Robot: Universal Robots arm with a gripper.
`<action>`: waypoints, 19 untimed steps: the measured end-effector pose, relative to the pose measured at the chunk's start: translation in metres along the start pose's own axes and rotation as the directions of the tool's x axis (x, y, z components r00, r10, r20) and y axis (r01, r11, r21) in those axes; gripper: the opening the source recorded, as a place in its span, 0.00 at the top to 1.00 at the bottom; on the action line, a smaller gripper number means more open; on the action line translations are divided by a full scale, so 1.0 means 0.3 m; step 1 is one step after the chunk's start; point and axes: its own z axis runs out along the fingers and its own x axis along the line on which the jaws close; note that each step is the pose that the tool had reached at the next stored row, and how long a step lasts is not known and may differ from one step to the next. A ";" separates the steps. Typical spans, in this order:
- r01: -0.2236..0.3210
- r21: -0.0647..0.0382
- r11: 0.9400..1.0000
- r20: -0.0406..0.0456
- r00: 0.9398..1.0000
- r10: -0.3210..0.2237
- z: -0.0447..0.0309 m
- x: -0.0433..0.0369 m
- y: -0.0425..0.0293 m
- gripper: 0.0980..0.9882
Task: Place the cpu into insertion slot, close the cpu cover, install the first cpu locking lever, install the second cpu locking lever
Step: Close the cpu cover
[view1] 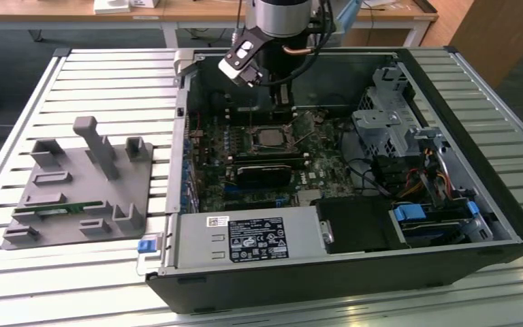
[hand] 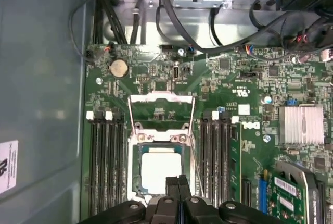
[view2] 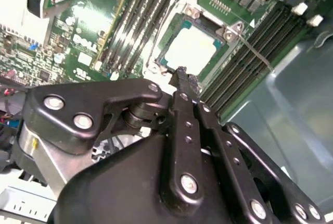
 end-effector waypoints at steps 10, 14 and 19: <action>-0.001 0.024 1.000 -0.019 1.000 0.002 0.008 0.001 0.093 0.99; 0.001 0.024 1.000 -0.019 1.000 0.000 0.012 0.002 0.126 0.99; 0.001 0.024 1.000 -0.018 1.000 -0.001 0.022 0.007 0.144 0.99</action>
